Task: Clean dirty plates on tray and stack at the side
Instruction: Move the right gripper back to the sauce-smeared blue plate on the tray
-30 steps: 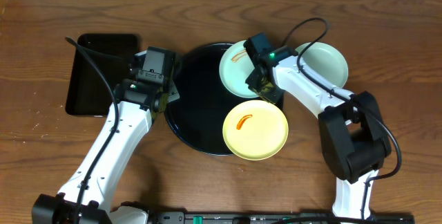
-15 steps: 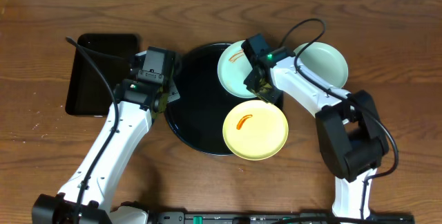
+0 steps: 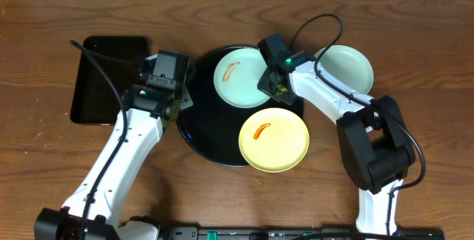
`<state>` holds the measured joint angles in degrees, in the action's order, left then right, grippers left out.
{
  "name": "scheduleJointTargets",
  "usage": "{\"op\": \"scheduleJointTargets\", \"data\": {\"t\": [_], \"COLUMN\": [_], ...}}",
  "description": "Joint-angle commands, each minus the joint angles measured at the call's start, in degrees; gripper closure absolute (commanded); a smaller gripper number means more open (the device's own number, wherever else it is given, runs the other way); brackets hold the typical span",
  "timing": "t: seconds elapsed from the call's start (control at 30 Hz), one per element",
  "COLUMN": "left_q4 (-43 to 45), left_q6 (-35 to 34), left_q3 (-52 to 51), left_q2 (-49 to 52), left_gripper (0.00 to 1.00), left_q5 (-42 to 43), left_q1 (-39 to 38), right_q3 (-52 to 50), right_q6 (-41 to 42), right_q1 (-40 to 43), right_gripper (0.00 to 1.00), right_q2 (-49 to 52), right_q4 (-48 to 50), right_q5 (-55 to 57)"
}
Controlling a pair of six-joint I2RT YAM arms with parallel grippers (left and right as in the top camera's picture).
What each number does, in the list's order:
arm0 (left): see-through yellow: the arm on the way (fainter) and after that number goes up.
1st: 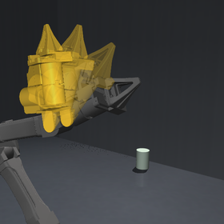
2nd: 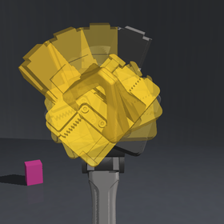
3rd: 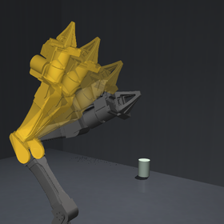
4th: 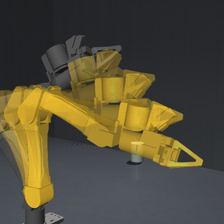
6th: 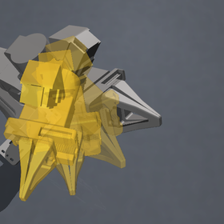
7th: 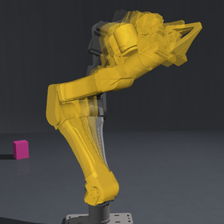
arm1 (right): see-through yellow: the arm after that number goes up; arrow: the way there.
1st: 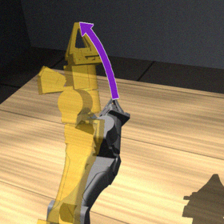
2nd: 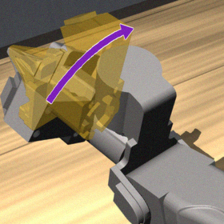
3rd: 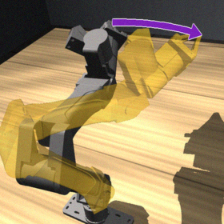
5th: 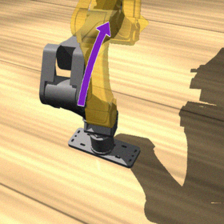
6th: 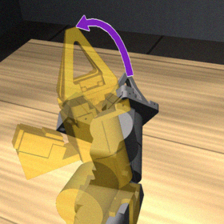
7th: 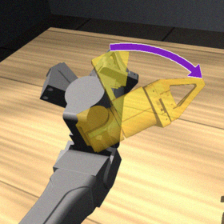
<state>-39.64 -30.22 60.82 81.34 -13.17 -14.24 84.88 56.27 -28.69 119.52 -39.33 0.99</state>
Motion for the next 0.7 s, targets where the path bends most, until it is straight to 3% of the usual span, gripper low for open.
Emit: {"op": "scheduleJointTargets", "data": {"t": [0.0,0.33,0.5,0.67], "left_q4": [0.0,1.0,3.7,6.8], "left_q6": [-0.5,-0.5,-0.5,2.1], "left_q3": [-0.6,-0.6,-0.6,-0.6], "left_q2": [0.4,0.4,0.4,0.9], "left_gripper": [0.88,0.88,0.88,0.88], "left_q5": [0.2,1.4,5.9,11.4], "left_q1": [0.2,0.2,0.1,-0.3], "right_q3": [-0.3,-0.3,-0.3,-0.3], "right_q6": [-9.4,-20.0,-28.8,-30.4], "right_q1": [-0.7,-1.5,-2.7,-2.9], "right_gripper": [0.99,0.99,0.99,0.99], "right_q2": [0.8,0.8,0.8,0.8], "right_q4": [4.0,9.6,9.8,7.9], "right_q5": [-3.4,-8.2,-12.2,-13.7]}}
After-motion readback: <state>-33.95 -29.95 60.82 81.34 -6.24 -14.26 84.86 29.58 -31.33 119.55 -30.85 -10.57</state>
